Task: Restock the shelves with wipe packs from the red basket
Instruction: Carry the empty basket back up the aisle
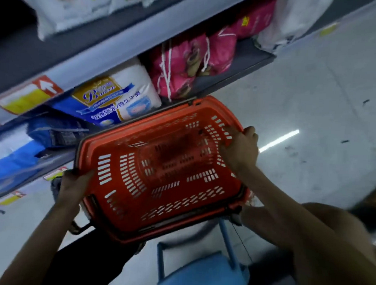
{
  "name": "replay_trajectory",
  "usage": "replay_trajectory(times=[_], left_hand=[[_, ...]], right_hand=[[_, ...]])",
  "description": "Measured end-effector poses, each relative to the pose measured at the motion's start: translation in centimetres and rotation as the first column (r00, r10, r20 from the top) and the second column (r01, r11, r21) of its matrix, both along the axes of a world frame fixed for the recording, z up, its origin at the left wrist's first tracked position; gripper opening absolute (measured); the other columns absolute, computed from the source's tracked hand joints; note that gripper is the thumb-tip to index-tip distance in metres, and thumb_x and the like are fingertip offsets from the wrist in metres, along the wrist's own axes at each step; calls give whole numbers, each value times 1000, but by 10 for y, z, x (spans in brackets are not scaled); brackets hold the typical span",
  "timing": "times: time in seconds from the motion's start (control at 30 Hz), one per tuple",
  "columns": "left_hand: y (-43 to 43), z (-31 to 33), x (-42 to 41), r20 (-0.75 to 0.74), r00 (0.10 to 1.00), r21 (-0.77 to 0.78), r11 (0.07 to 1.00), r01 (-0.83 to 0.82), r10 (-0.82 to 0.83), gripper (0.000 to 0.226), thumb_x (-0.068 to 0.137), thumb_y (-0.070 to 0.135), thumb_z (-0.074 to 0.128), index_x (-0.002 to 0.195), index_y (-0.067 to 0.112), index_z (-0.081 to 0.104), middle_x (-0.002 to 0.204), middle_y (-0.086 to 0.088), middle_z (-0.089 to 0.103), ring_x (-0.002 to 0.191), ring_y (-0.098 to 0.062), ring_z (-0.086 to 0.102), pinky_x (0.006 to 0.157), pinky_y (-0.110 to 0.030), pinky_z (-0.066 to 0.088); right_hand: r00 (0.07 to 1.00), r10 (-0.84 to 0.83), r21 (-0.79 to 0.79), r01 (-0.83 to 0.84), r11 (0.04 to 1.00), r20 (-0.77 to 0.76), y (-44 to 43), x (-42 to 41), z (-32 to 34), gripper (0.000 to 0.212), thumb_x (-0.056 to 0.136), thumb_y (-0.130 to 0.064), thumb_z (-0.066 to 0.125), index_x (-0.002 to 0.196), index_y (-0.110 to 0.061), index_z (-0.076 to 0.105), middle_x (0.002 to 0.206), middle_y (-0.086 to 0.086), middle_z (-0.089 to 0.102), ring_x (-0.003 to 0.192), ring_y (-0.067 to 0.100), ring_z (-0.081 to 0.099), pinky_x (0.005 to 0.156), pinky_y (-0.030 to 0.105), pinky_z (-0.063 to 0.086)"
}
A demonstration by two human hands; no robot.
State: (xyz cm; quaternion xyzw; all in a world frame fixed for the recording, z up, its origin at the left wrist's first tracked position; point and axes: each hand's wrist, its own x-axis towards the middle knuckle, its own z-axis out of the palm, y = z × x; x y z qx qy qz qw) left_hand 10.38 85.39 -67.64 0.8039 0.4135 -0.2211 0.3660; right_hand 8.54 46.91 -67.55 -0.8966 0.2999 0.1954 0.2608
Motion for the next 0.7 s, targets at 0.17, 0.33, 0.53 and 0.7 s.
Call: replay_trajectory(times=[0.17, 0.33, 0.53, 0.7], left_hand=[[-38, 66, -14, -81, 987, -73, 989, 130, -136, 57, 89, 26, 76, 139, 3, 59, 130, -20, 68, 109, -30, 66, 97, -45, 52], [-111, 157, 3, -124, 943, -182, 941, 284, -308, 59, 97, 15, 71, 151, 13, 49, 139, -15, 64, 123, -36, 63, 105, -58, 51], [-255, 274, 54, -79, 827, -308, 803, 511, -557, 47, 91, 13, 74, 136, 5, 63, 119, -28, 71, 101, -46, 70, 67, -30, 55], [-386, 366, 81, 7, 713, -381, 657, 651, -701, 28, 98, 23, 70, 125, 24, 62, 106, -6, 72, 86, -21, 67, 75, -31, 56]], right_hand=[[996, -79, 65, 77, 995, 28, -56, -46, 61, 69, 76, -63, 30, 133, -35, 56, 116, 11, 50, 110, 35, 49, 91, 49, 55], [965, -233, 40, 230, 972, 118, -131, -76, 163, 59, 85, -58, 41, 134, -30, 58, 116, 11, 47, 98, 28, 52, 88, 33, 48], [903, -389, -68, 407, 911, 181, -245, -115, 278, 45, 94, -48, 58, 135, -31, 59, 121, 15, 46, 112, 37, 54, 97, 44, 48], [808, -550, -101, 578, 810, 211, -332, -159, 366, 49, 93, -49, 55, 138, -28, 58, 128, 16, 42, 118, 40, 53, 107, 47, 45]])
